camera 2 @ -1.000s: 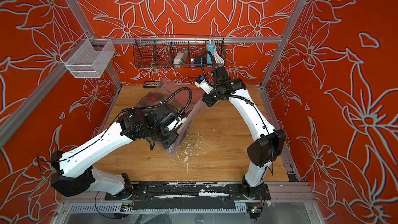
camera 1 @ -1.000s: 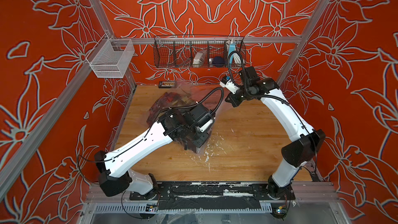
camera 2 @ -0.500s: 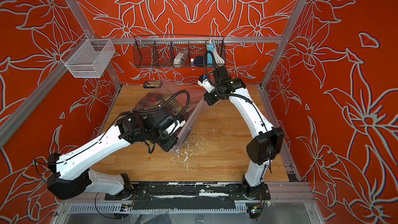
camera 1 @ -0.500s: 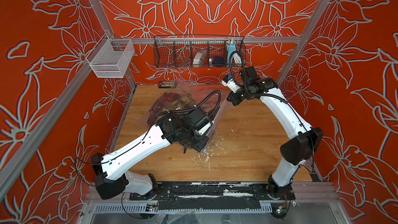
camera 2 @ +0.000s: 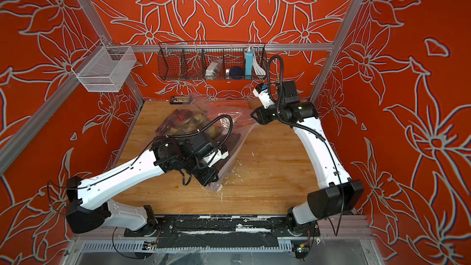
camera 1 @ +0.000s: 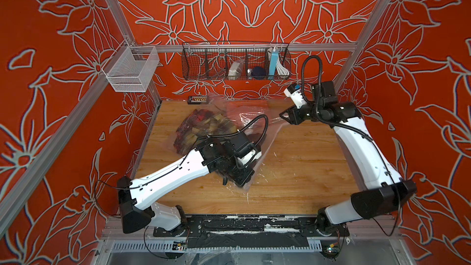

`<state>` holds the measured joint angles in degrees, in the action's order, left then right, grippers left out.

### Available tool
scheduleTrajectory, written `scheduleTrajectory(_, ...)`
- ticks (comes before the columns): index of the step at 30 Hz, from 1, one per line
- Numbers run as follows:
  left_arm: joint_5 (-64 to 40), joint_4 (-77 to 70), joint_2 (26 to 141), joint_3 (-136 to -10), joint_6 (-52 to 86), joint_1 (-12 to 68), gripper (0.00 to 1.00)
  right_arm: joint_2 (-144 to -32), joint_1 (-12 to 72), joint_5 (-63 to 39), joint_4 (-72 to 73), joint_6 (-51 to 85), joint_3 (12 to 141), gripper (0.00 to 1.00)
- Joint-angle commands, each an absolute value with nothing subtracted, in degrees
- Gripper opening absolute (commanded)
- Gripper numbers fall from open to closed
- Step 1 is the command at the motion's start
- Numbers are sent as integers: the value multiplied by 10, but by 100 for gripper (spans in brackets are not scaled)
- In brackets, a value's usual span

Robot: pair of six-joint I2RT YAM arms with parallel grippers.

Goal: Place the folded shirt into the vacuum bag
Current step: Close the vacuum bag at the center of the board, then reset both arms

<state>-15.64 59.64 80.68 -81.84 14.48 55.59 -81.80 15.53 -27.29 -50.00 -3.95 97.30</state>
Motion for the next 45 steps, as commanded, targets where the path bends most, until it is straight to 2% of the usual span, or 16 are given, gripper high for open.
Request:
scheduleTrajectory(1, -210, 479, 837, -822, 168, 563, 2, -799, 156, -299, -504, 38, 984, 52)
scheduleTrajectory(4, -235, 382, 875, -825, 188, 564, 0, -797, 156, -244, -521, 111, 941, 48)
scheduleTrajectory(8, -251, 285, 946, -854, 199, 565, 0, -779, 142, -137, -535, 167, 854, 46)
scheduleTrajectory(16, -263, 273, 1133, -1050, 175, 580, 0, -712, 9, -110, -516, 207, 798, 49)
scheduleTrajectory(17, -263, 274, 1160, -1081, 176, 581, 6, -710, -2, -105, -517, 211, 798, 49)
scheduleTrajectory(20, -279, 328, 1217, -1179, 162, 582, 31, -717, -14, -115, -519, 226, 801, 50)
scheduleTrajectory(22, -260, 366, 1200, -1192, 136, 581, 42, -729, -15, -137, -528, 226, 806, 50)
scheduleTrajectory(25, -175, 380, 1106, -1103, 97, 577, 56, -743, -12, -184, -530, 226, 792, 49)
scheduleTrajectory(27, -106, 383, 1026, -1010, 86, 566, 61, -746, 11, -197, -517, 232, 765, 48)
scheduleTrajectory(30, -50, 359, 919, -857, 109, 525, 62, -748, 69, -160, -488, 260, 710, 48)
scheduleTrajectory(35, 1, 261, 759, -603, 180, 408, 62, -771, 167, -89, -369, 318, 575, 46)
scheduleTrajectory(41, 57, 213, 685, -490, 185, 338, 63, -839, 196, -26, -285, 314, 506, 46)
scheduleTrajectory(45, 110, 196, 643, -461, 175, 324, 64, -826, 196, -19, -266, 251, 502, 49)
